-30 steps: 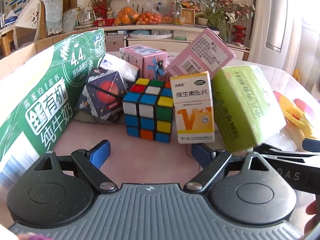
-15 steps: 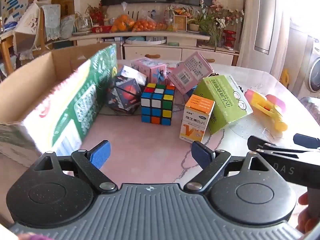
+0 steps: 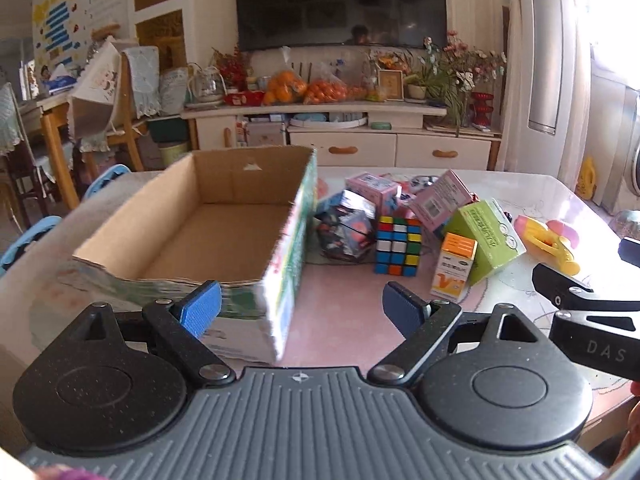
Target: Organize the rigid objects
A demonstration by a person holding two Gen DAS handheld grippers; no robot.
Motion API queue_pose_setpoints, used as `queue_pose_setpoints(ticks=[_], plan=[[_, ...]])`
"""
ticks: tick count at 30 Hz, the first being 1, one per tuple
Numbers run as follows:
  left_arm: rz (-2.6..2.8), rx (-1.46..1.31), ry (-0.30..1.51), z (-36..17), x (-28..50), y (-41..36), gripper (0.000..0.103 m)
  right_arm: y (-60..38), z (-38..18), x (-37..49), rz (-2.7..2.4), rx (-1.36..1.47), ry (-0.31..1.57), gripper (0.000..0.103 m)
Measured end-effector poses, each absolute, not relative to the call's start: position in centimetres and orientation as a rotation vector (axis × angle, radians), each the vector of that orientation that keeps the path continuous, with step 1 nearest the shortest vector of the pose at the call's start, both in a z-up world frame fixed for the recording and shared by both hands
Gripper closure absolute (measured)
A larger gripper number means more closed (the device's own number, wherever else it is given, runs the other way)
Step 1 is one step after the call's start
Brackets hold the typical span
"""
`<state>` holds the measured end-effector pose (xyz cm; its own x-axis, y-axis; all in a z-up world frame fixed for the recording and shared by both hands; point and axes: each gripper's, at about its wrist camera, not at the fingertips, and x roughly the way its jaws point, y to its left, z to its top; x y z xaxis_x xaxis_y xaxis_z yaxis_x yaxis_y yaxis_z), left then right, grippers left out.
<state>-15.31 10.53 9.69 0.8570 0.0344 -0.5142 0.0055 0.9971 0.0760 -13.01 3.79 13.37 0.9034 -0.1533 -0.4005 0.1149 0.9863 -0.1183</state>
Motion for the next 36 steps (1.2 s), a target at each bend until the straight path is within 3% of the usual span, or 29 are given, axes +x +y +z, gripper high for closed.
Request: queue_pose_setpoints(ticks=[22, 36], plan=[[0.132, 0.026, 0.437, 13.3, -21.9, 14.9, 0.000, 13.9, 16.5, -16.8, 0.065, -0.225, 0.313, 0.001], [0.079, 0.041, 0.419, 12.1, -21.4, 12.5, 0.000, 10.5, 14.3, -17.2, -0.041, -0.192, 0.337, 0.001]])
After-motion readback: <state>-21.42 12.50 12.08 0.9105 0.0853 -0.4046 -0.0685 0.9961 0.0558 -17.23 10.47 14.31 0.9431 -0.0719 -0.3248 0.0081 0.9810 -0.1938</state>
